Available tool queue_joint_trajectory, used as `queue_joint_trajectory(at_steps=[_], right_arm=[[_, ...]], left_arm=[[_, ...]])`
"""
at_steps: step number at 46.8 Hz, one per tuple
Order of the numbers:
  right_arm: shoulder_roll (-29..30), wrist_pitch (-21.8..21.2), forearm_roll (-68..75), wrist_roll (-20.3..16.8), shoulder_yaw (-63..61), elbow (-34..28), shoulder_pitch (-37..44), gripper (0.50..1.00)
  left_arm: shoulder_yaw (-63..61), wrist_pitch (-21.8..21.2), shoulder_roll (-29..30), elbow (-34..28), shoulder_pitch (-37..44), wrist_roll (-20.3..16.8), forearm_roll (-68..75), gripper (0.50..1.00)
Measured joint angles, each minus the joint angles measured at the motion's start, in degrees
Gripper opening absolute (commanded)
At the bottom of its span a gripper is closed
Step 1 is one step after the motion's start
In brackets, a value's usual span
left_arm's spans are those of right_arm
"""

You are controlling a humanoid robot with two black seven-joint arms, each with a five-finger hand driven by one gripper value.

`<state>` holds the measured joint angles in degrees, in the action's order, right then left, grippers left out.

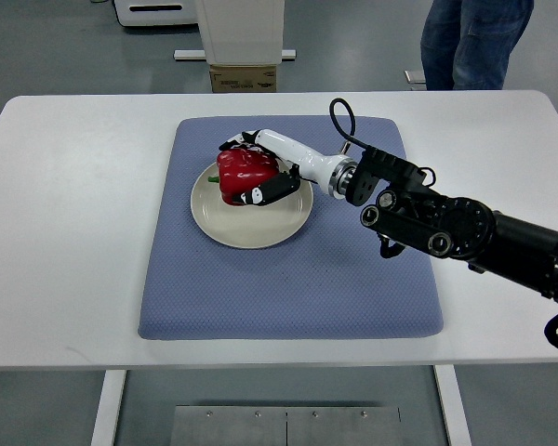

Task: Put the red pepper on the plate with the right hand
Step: 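Carry the pepper with the right hand over the plate and lower it, then open the right hand fingers to release the pepper on the plate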

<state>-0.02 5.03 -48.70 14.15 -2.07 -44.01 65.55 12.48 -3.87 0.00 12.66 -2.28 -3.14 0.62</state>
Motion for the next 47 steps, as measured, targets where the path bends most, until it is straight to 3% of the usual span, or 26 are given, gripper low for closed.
queue_joint_trajectory(at_steps=[40, 41, 47], right_arm=[[0.02, 1.04, 0.08, -0.06, -0.25, 2.00, -4.02, 0.500], [0.02, 1.04, 0.14, -0.03, -0.27, 1.96, -4.02, 0.510], [0.02, 1.12, 0.35, 0.08, -0.44, 1.90, -4.37, 0.750]], left_arm=[[0.00, 0.00, 0.00, 0.00, 0.00, -0.03, 0.00, 1.000], [0.00, 0.00, 0.00, 0.00, 0.00, -0.03, 0.00, 1.000], [0.00, 0.00, 0.00, 0.00, 0.00, 0.00, 0.00, 1.000]])
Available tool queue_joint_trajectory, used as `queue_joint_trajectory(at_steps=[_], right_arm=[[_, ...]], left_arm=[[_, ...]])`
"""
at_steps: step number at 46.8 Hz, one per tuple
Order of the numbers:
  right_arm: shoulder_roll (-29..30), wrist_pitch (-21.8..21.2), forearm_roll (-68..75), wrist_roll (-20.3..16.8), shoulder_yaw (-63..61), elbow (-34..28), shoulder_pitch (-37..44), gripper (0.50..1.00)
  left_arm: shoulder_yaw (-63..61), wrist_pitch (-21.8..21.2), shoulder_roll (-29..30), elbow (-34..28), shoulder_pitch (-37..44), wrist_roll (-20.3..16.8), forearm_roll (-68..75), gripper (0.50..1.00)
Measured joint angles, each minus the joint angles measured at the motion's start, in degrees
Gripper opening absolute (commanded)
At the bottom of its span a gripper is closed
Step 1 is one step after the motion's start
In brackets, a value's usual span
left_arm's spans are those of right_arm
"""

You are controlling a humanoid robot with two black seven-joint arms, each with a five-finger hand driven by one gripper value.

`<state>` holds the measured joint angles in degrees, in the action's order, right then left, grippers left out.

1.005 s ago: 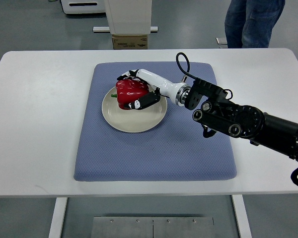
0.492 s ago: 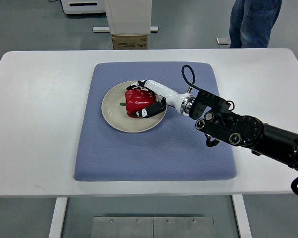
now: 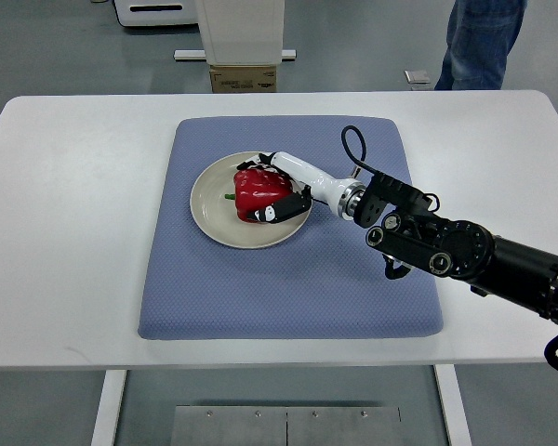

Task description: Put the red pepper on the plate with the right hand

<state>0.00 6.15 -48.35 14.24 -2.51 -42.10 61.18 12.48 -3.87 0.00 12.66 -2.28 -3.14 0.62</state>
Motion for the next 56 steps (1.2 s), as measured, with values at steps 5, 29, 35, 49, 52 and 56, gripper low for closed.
queue_joint_trajectory(at_steps=[5, 29, 35, 49, 52, 56], right_arm=[[0.00, 0.07, 0.18, 0.07, -0.22, 0.00, -0.15, 0.891], [0.00, 0.01, 0.80, 0.97, -2.07, -0.09, 0.02, 0.998], [0.00, 0.00, 1.18, 0.92, -5.17, -0.15, 0.10, 0.995], [-2.98, -0.03, 6.07, 0.22, -15.60, -0.30, -2.02, 0.995], [-3.71, -0.01, 7.26, -0.11, -18.80, -0.20, -2.99, 0.995], [-4.49, 0.01, 8.01, -1.15, -23.91, -0.13, -5.10, 0.995]], left_arm=[[0.00, 0.00, 0.00, 0.00, 0.00, 0.01, 0.00, 1.000], [0.00, 0.00, 0.00, 0.00, 0.00, -0.03, 0.00, 1.000], [0.00, 0.00, 0.00, 0.00, 0.00, -0.03, 0.00, 1.000], [0.00, 0.00, 0.00, 0.00, 0.01, -0.03, 0.00, 1.000], [0.00, 0.00, 0.00, 0.00, -0.01, -0.03, 0.00, 1.000], [0.01, 0.00, 0.00, 0.00, 0.01, 0.01, 0.00, 1.000]])
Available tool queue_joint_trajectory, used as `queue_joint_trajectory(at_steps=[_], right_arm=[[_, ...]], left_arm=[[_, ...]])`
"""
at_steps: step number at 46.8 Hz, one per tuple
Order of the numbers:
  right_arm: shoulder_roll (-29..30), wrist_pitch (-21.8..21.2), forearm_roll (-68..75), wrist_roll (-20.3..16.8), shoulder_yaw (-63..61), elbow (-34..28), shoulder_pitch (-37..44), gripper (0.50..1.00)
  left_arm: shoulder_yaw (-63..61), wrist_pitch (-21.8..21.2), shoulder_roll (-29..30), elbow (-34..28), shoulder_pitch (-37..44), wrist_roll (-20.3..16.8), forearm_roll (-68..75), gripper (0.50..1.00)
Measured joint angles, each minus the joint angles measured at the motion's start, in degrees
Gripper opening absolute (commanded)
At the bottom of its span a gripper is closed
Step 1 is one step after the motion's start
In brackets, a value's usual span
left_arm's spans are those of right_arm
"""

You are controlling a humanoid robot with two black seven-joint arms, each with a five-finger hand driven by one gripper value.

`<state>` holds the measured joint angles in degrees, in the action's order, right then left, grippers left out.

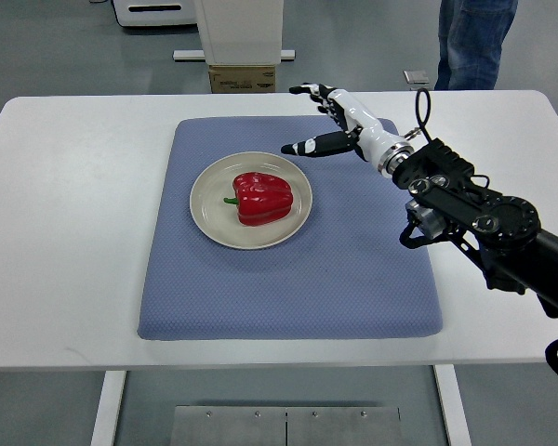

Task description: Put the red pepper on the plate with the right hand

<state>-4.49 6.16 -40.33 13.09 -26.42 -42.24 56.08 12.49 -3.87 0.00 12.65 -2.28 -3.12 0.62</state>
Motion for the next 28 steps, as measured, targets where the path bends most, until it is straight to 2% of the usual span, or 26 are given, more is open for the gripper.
queue_joint_trajectory(at_steps=[12, 28], right_arm=[[-0.20, 0.00, 0.16, -2.53, -13.16, 0.10, -6.09, 1.000], [0.26, 0.01, 4.86, -2.07, -24.01, -0.13, -11.14, 1.000]], left_arm=[[0.00, 0.00, 0.00, 0.00, 0.00, -0.01, 0.00, 1.000], [-0.03, 0.01, 0.00, 0.00, -0.01, -0.03, 0.00, 1.000]])
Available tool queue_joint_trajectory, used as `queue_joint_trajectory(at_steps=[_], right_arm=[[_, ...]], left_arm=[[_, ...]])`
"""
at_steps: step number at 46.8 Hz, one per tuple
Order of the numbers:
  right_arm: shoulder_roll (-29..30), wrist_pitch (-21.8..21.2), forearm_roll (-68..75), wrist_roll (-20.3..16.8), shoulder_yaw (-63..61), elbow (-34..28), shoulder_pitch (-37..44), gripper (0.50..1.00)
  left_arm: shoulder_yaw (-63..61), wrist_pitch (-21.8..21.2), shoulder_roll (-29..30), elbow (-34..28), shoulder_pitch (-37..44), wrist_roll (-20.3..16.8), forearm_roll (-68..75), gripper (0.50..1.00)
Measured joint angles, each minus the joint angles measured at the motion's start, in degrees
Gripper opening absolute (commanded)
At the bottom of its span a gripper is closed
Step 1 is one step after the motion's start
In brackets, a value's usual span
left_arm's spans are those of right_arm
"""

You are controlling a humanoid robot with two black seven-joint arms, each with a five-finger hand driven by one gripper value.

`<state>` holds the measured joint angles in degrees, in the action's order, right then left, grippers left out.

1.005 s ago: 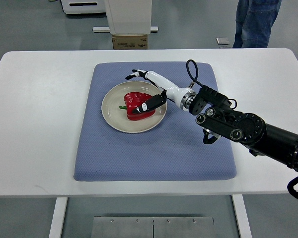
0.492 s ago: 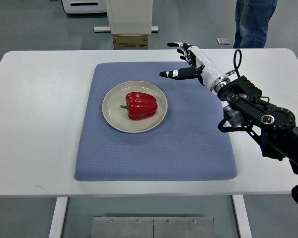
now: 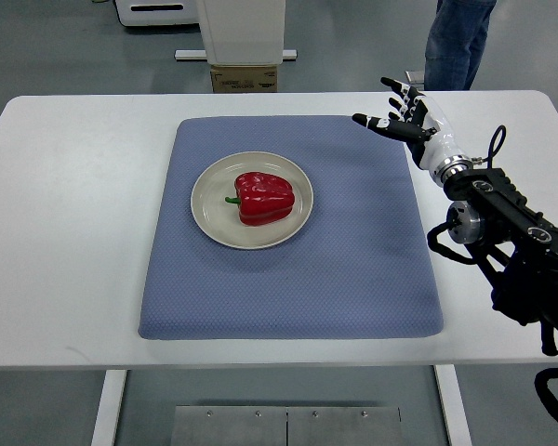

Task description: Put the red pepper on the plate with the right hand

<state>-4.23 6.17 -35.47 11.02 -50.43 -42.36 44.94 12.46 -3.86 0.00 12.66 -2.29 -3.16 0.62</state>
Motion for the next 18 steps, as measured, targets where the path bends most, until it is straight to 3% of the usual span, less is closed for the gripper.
queue_joint_trajectory(at_steps=[18], right_arm=[[0.19, -0.02, 2.91, 0.52, -1.08, -0.31, -2.12, 1.000]], left_arm=[[0.02, 0.00, 0.00, 0.00, 0.00, 0.07, 0.00, 1.000]])
